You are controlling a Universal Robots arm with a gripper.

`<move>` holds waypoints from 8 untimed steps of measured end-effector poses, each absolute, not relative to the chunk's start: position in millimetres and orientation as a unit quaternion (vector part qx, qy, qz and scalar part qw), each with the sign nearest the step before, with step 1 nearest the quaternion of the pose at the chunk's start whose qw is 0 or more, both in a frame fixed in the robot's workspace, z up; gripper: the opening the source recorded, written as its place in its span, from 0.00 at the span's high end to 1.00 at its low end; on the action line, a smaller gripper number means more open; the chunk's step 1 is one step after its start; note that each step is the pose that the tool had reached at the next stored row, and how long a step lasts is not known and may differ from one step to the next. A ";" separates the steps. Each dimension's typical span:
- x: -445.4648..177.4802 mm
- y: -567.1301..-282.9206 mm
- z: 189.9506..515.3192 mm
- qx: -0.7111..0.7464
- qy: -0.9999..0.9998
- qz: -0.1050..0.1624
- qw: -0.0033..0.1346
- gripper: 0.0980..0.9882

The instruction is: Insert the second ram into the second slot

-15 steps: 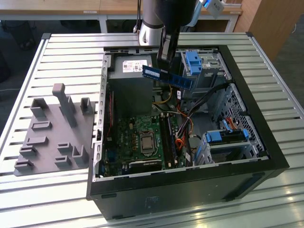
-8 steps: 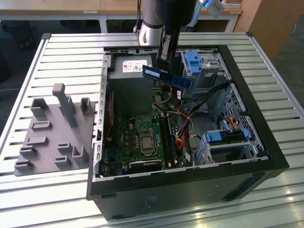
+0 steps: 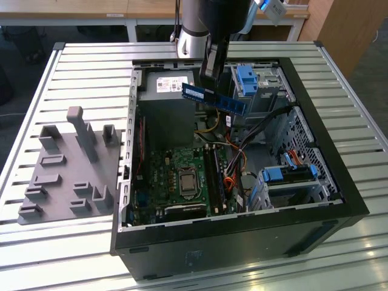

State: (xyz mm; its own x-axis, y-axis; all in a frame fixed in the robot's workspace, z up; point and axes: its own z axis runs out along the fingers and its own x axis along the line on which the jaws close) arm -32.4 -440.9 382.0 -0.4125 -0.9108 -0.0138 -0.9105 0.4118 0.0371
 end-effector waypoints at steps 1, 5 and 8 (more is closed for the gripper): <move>-32.4 -441.0 382.0 0.541 -0.841 -0.019 0.004 0.96; -32.4 -441.0 382.0 0.539 -0.842 -0.019 0.004 0.96; -32.4 -441.1 381.9 0.538 -0.843 -0.019 0.004 0.96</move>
State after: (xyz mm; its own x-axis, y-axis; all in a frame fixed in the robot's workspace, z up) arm -32.4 -441.1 381.9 -0.4221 -0.9064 -0.0137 -0.9061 0.4214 0.0371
